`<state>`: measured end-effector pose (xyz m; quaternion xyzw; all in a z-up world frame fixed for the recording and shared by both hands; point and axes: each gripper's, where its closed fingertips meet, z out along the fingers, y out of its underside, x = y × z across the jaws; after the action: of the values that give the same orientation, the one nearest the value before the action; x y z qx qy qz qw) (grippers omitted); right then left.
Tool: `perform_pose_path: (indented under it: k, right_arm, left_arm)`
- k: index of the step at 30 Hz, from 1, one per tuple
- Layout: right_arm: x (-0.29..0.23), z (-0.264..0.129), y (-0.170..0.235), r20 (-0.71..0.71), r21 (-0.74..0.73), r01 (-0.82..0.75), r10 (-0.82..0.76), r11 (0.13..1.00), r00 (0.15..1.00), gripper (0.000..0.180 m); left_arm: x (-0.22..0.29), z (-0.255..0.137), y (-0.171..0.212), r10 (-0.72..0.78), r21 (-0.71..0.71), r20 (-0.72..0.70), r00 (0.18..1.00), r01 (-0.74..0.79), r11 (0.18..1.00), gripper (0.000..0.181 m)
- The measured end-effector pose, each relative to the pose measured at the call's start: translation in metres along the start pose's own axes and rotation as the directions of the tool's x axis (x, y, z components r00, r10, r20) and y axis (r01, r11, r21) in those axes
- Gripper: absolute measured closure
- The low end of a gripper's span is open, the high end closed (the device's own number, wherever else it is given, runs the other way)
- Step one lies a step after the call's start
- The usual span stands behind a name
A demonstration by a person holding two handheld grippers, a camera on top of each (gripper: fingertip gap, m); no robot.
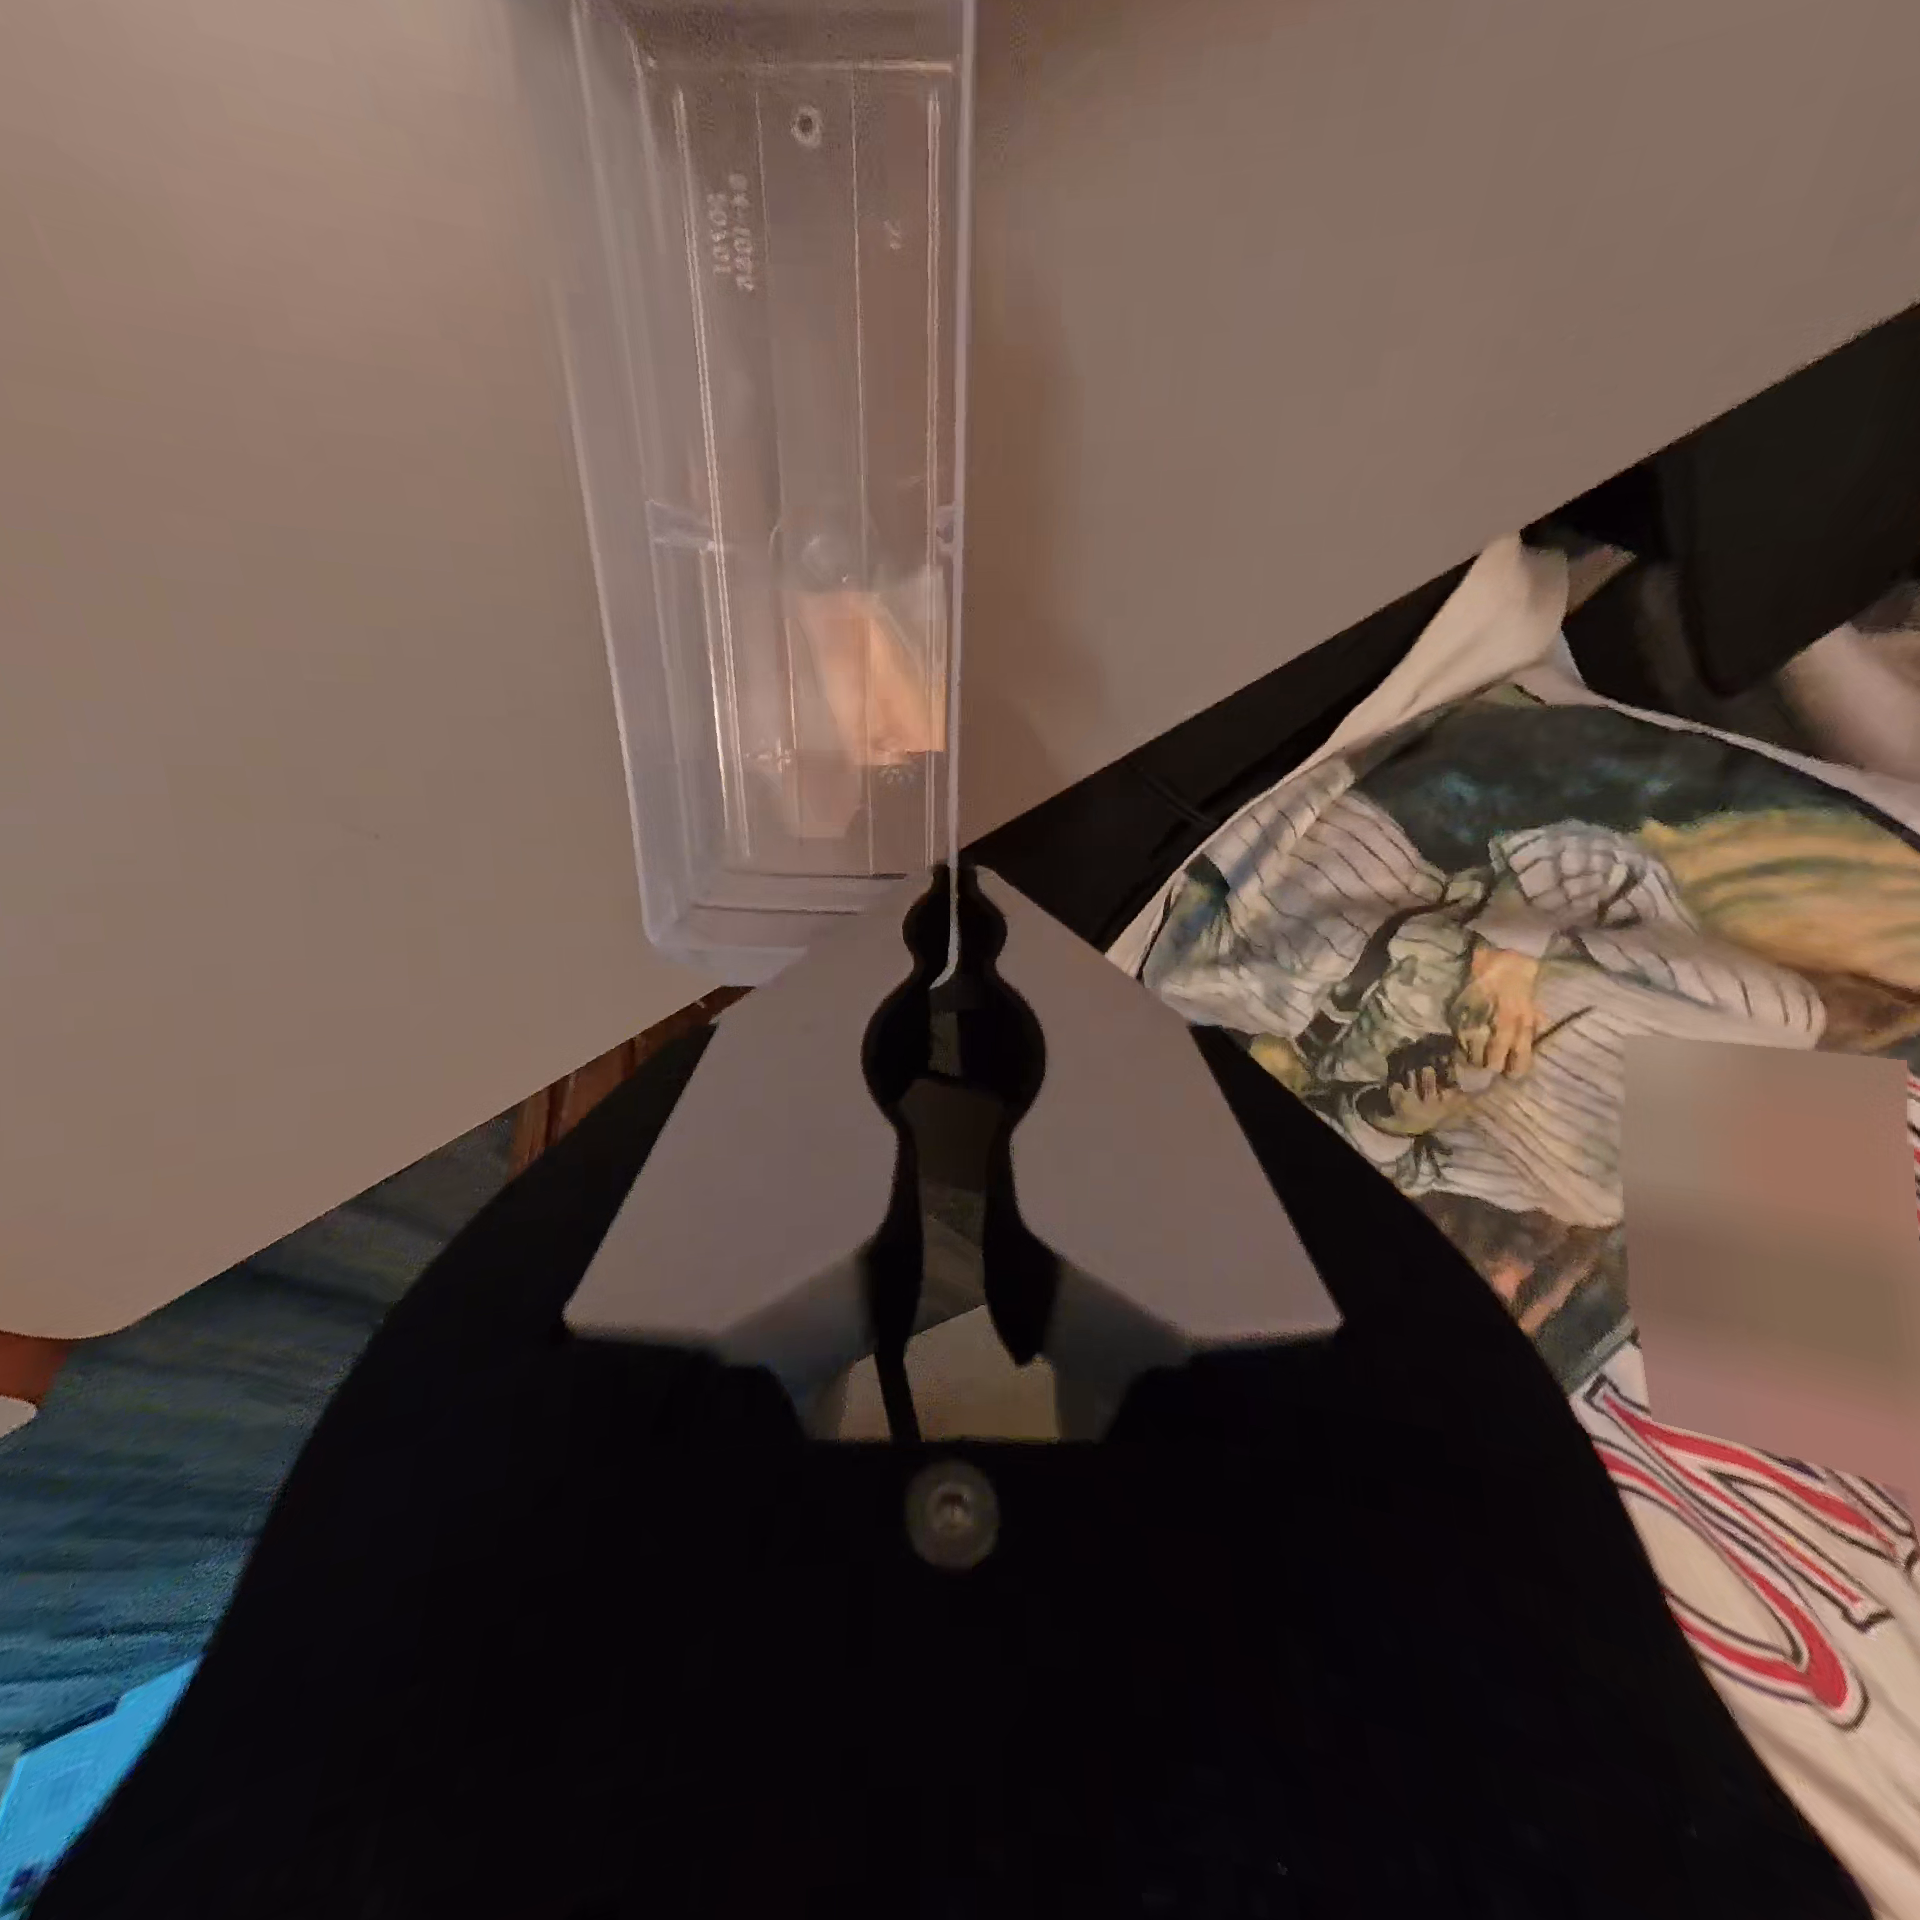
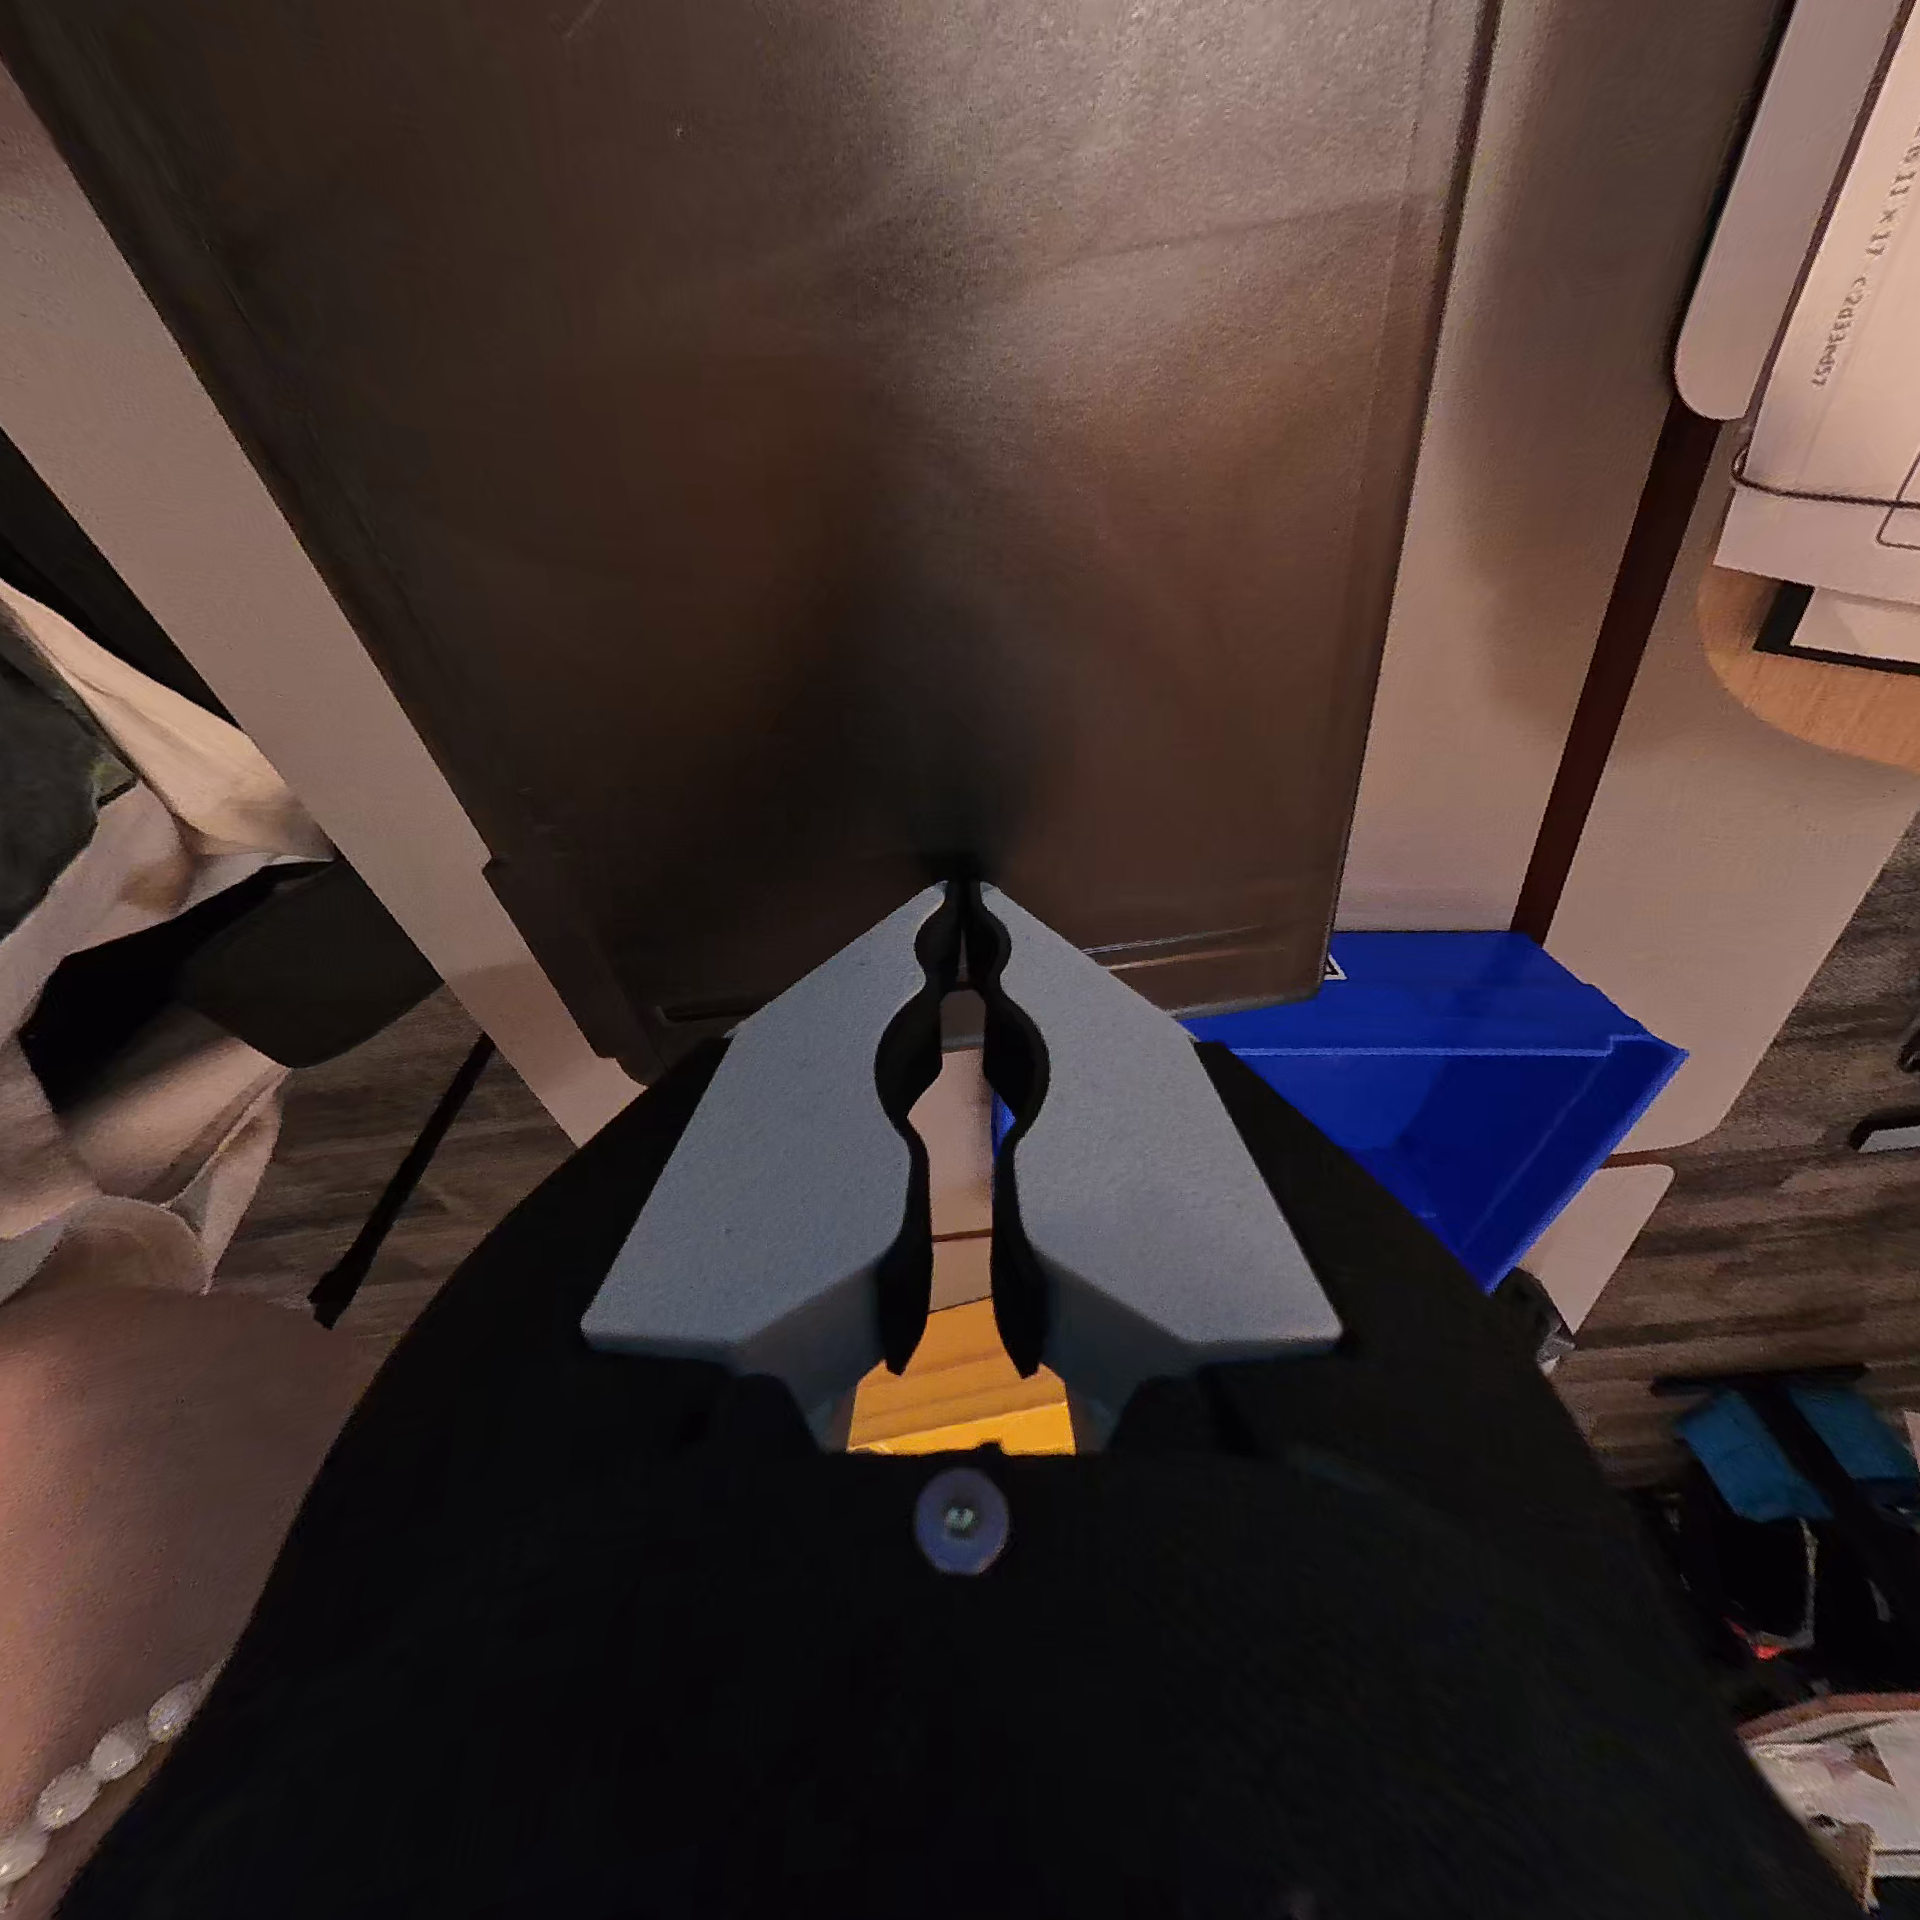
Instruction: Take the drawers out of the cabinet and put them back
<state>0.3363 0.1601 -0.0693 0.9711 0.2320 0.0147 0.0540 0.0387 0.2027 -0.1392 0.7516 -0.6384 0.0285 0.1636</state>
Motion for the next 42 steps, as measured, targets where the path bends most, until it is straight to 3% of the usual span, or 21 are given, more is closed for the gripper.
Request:
perform_pose_path:
  k: [9,19,29,36,42]
  right_arm:
    - [0.000,0.000,0.000,-0.051,-0.077,0.028,-0.032,0.997,0.998,0.180]
    - [0.000,0.000,0.000,-0.056,-0.066,0.028,-0.032,0.997,0.998,0.180]
    - [0.000,0.000,0.000,-0.043,-0.073,0.024,-0.027,0.997,0.999,0.180]
    - [0.000,0.000,0.000,-0.070,-0.128,0.028,-0.037,0.991,0.997,0.180]
    - [0.000,0.000,0.000,-0.077,-0.146,0.035,-0.046,0.989,0.996,0.180]
  left_arm:
    - [0.009,0.000,-0.023,-0.134,0.067,-0.007,0.991,0.134,0.989,0.181]
    - [0.011,-0.007,-0.036,-0.170,0.099,0.047,0.984,0.164,0.981,0.181]
    - [0.008,0.004,-0.030,-0.262,0.297,0.041,0.964,0.238,0.925,0.181]
    - [0.019,0.015,-0.038,-0.319,0.430,-0.080,0.944,0.321,0.844,0.181]
    - [0.017,0.005,-0.034,-0.323,0.446,-0.021,0.946,0.298,0.844,0.181]
